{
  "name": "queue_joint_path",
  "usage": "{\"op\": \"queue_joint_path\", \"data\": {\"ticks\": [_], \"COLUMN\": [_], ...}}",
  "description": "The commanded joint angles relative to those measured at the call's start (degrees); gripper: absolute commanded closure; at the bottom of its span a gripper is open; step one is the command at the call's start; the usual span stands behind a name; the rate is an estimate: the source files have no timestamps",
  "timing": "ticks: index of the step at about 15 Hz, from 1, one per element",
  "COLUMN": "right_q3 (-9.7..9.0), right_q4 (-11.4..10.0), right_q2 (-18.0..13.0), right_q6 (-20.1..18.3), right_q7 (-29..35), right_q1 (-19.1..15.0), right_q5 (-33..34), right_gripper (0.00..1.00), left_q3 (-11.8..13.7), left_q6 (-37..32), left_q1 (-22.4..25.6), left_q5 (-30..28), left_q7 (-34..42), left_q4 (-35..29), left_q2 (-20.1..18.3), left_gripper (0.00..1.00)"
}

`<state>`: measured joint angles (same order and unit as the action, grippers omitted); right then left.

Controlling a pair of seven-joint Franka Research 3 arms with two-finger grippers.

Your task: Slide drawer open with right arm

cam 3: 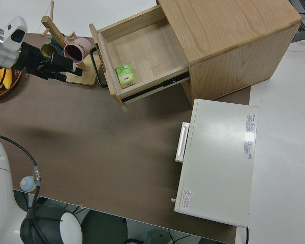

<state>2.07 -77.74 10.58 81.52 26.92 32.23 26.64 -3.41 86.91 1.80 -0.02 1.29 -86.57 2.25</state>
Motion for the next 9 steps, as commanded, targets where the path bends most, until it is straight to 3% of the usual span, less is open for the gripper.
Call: {"op": "queue_joint_path", "data": {"ticks": [1, 6, 9], "right_q3": [-0.75, -0.84, -0.84], "right_q4": [-0.7, -0.8, -1.4], "right_q2": [-3.5, -5.1, -5.0], "right_q6": [2.4, 4.4, 6.0], "right_q7": [-5.4, -16.3, -23.0], "right_q1": [-7.9, -20.7, -26.4], "right_q5": [-9.0, -23.0, -26.7], "right_gripper": [0.015, 0.015, 0.015], "left_q3": [-0.4, -0.4, -0.4], "left_q6": [-1.1, -1.1, -1.1], "left_q1": [0.2, 0.2, 0.2], "left_q5": [1.0, 1.0, 1.0], "left_q7": [0.6, 0.6, 0.6], "left_q4": [1.5, 1.5, 1.5], "left_q2": [0.7, 0.7, 0.7], "left_gripper": [0.01, 0.01, 0.01]}}
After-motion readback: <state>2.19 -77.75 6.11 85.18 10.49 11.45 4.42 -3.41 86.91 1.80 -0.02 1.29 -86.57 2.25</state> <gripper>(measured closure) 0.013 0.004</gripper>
